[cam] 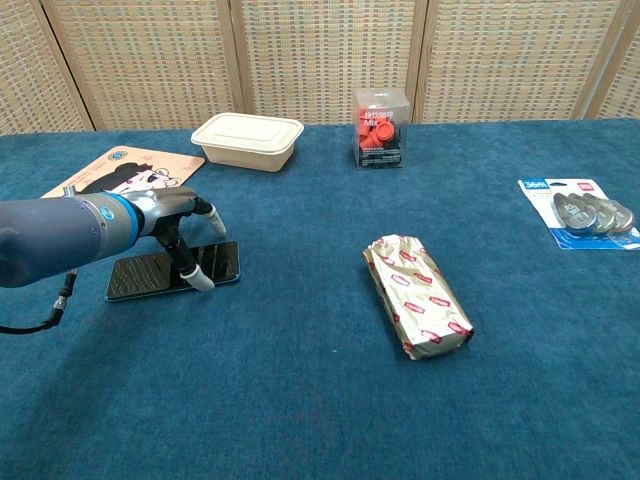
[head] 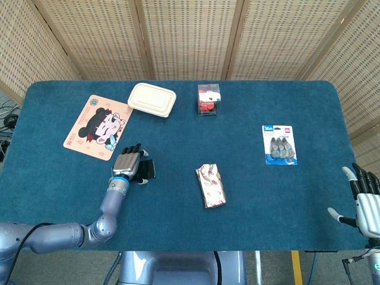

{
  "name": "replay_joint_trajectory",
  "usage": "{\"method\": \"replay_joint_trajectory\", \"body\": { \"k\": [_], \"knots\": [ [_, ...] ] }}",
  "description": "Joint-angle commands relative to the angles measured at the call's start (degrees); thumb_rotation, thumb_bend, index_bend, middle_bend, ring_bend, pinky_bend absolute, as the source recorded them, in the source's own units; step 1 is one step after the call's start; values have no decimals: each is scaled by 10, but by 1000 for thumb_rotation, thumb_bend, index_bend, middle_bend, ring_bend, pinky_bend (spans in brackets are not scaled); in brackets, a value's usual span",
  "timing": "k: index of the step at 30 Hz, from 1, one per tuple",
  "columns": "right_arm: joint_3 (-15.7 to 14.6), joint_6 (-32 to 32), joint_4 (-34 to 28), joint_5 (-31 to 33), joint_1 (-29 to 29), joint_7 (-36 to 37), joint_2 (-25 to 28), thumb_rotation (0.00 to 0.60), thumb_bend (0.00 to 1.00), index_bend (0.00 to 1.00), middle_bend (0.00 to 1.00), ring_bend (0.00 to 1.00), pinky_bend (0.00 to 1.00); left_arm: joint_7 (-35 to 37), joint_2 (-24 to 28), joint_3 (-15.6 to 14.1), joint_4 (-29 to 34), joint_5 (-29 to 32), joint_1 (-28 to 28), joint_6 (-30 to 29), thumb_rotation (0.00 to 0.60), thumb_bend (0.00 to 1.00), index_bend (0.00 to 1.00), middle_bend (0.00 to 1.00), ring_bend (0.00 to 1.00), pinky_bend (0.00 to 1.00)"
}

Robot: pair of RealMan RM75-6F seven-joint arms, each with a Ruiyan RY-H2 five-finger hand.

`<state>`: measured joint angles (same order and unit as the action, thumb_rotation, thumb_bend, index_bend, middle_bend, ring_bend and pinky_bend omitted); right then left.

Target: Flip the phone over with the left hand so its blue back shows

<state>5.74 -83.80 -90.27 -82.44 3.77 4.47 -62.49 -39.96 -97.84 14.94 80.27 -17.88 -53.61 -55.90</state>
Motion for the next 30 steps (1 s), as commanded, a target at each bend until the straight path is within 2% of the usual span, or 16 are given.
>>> {"method": "replay_joint_trajectory", "body": {
  "k": [1, 10, 20, 27, 30],
  "knots": [
    [0, 1, 0, 1, 0, 1, 0, 600, 0, 13, 0, 0, 0, -2, -8, 0, -8, 1, -5, -3, 600, 0, 234, 0, 0, 0],
    [1, 5, 3, 5, 1, 8, 0, 600, 0, 13, 0, 0, 0, -17, -44, 6, -40, 12, -18, -27, 600, 0, 259, 0, 0, 0],
    [2, 8, 4, 8, 2, 15, 2, 600, 0, 13, 0, 0, 0, -16, -59, 1, -47, -18, -8, -54, 600, 20, 583, 0, 0, 0],
    [1, 7, 3, 7, 1, 15, 2, 600, 0, 12, 0, 0, 0, -5, -49, 8, -24, -35, 3, -56, 600, 23, 599, 0, 0, 0],
    [1, 8, 4, 8, 2, 14, 2, 600, 0, 12, 0, 0, 0, 23, -32, 17, 4, -65, 13, -54, 600, 23, 599, 0, 0, 0]
  ]
}}
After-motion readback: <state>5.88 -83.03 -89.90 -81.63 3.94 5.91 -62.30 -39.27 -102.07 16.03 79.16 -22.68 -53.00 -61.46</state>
